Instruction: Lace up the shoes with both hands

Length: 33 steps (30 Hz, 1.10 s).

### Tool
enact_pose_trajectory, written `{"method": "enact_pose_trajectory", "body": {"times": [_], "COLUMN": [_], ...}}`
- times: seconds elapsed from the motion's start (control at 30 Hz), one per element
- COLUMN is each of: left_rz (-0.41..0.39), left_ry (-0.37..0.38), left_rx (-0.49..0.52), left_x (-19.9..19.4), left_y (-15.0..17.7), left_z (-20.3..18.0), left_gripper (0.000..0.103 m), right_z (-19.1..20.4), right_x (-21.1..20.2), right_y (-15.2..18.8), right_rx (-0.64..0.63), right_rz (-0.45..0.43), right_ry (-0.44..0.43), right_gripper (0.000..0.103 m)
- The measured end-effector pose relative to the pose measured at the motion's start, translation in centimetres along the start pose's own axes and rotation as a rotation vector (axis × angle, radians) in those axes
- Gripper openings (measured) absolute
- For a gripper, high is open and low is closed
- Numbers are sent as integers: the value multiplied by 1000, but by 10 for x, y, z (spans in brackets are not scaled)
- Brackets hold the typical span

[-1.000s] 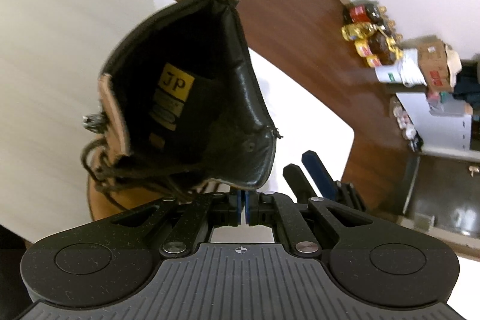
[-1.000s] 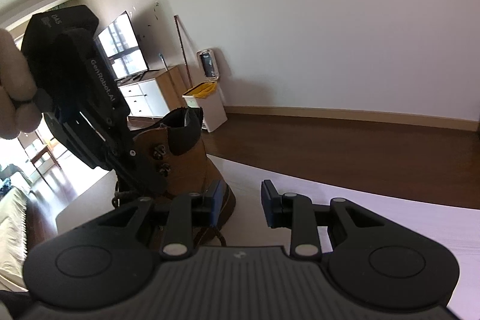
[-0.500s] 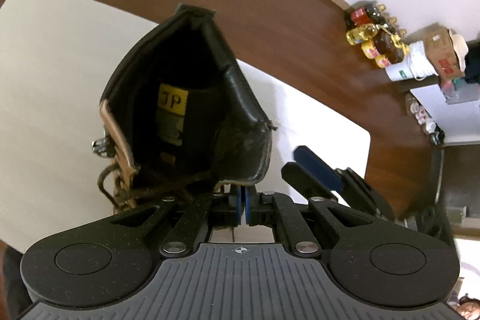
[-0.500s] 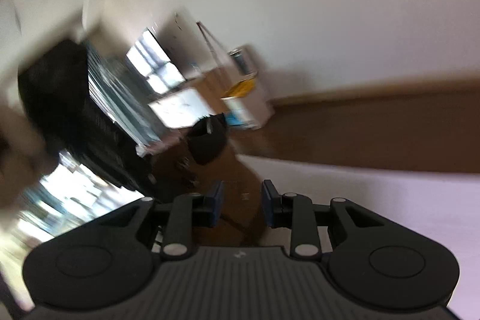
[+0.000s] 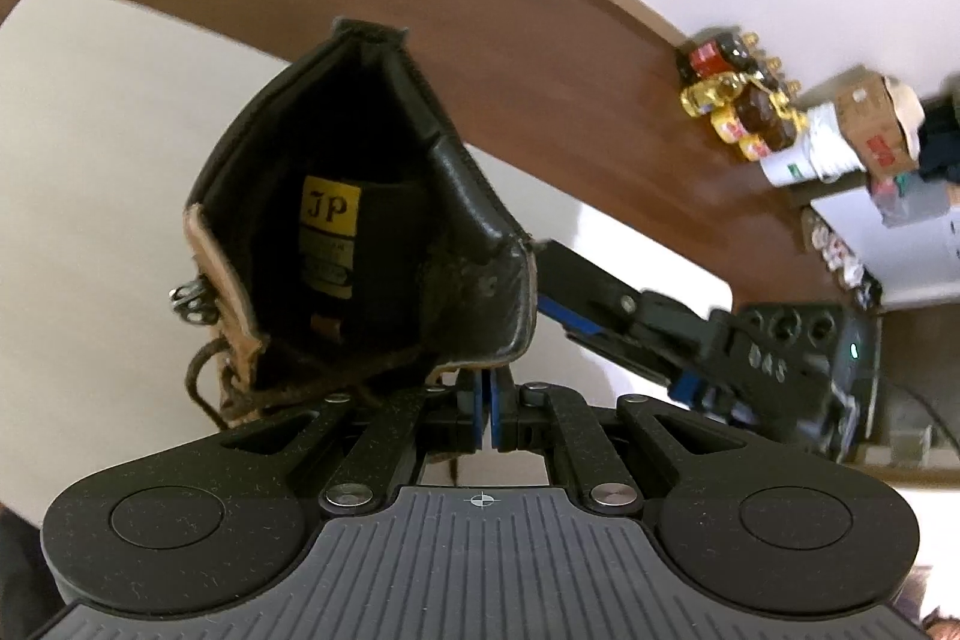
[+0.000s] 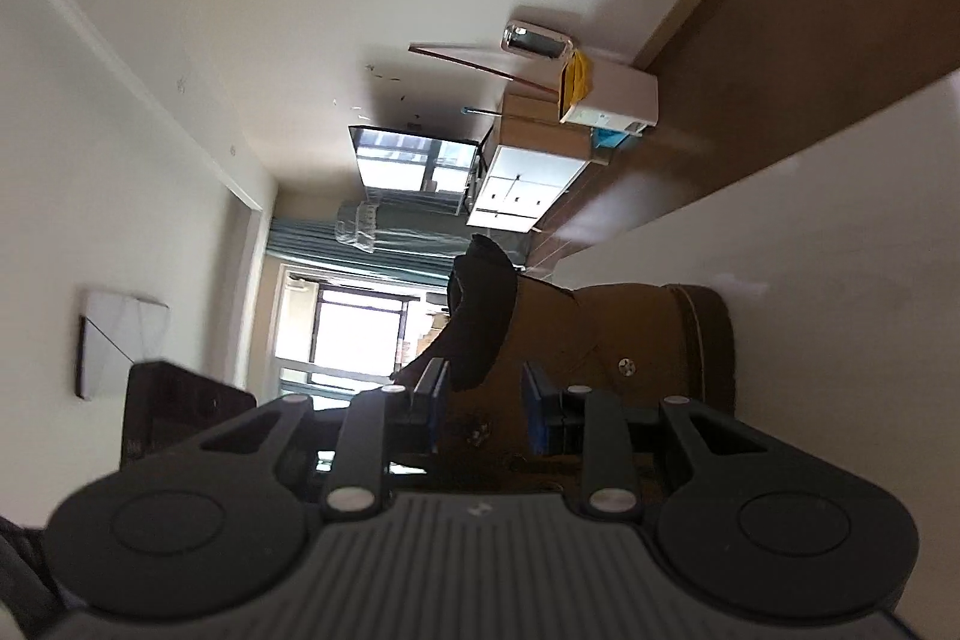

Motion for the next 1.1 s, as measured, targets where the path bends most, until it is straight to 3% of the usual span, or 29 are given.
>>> {"method": "enact_pose_trajectory", "body": {"times": [0.4, 0.63, 0.67, 0.73, 0.77, 0.97, 1.03, 1.1], "left_rz": [-65, -67, -69, -71, -71, -65, -42, -24], "left_ry": [-5, -9, -10, -7, -6, 8, 30, 42], "left_rx": [-29, -20, -22, -27, -29, -7, 0, 13], "left_x": [-9, -13, -14, -15, -15, -11, -8, -6], "left_y": [2, 6, 6, 8, 9, 10, 12, 15], "left_z": [6, 10, 11, 12, 13, 11, 9, 7], "left_gripper": [3, 3, 3, 3, 4, 4, 11, 27], "right_z": [-5, 8, 9, 12, 13, 16, 18, 20], "right_x": [31, 29, 30, 30, 30, 24, 20, 16], "right_y": [-3, -5, -6, -5, -4, 3, 2, 0], "right_rx": [17, -71, -83, -95, -90, -88, -92, -96], "right_rz": [95, 142, 151, 164, 168, 92, 61, 30], "right_ry": [1, 40, 47, 53, 41, 41, 38, 35], "right_gripper": [30, 28, 19, 11, 2, 2, 2, 2]}}
Point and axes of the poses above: each gripper's, at about its wrist camera, not at the fingertips, and x roughly the way its jaws point, z to its left, y to its underside, the point moved 3 cm from there along x, roughly the way its jaws point, and after that the axes turned 15 degrees about x, right-handed, at the moved point
